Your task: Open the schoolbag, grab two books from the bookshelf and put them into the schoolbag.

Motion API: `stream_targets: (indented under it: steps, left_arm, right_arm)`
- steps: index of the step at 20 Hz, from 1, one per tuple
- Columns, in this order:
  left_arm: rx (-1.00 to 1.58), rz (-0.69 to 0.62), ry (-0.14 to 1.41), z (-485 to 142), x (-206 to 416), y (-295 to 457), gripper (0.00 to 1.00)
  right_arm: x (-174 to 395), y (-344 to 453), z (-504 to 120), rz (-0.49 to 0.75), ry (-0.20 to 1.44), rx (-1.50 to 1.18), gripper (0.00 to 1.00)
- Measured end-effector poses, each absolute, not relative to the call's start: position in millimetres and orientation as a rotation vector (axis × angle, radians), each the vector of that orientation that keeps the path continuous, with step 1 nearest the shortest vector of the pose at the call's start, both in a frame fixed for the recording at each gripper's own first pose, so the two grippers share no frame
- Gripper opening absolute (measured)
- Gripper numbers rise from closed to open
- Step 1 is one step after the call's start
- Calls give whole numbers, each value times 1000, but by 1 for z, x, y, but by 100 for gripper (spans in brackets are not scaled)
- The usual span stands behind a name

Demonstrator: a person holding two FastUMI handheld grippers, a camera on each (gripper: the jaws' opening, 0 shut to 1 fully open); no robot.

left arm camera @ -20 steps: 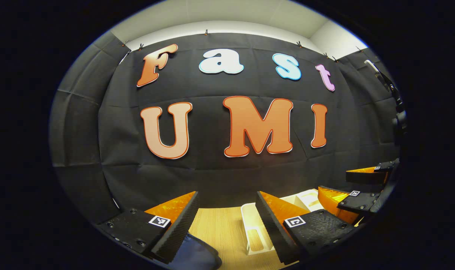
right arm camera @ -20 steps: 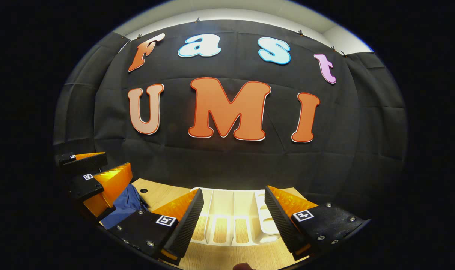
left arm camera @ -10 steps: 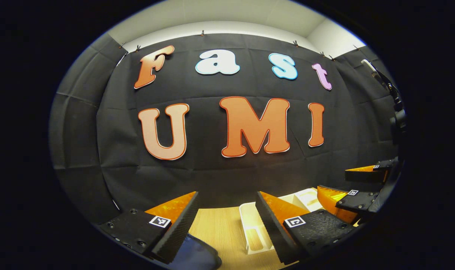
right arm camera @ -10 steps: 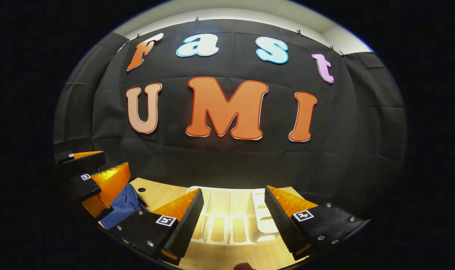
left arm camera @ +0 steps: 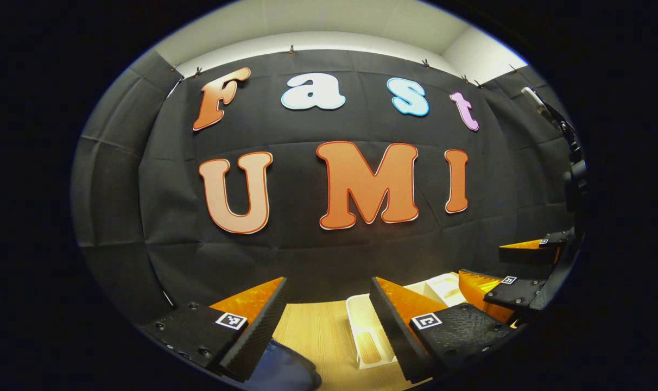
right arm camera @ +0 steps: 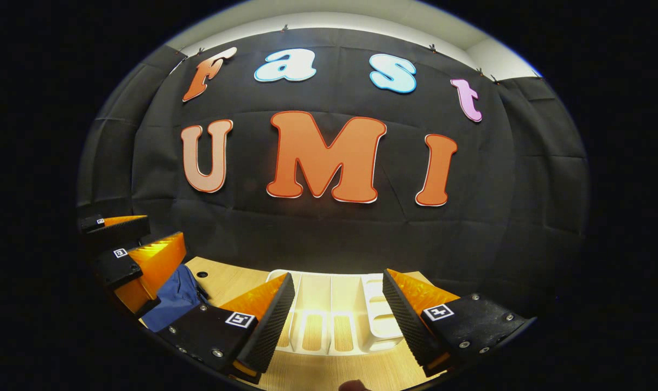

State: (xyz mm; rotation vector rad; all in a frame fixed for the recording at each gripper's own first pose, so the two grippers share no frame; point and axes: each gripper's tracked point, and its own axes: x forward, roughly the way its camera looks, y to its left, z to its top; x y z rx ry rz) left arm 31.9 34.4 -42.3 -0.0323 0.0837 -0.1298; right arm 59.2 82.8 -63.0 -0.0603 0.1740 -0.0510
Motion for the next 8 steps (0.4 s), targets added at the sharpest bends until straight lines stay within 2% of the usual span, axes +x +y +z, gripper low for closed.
stream_targets:
  steps: [8]
  left_arm:
    - [-26, -135, 84, -45, 32, 34, 94]
  right_arm:
    - [59, 85, -59, -52, 159, -56, 97]
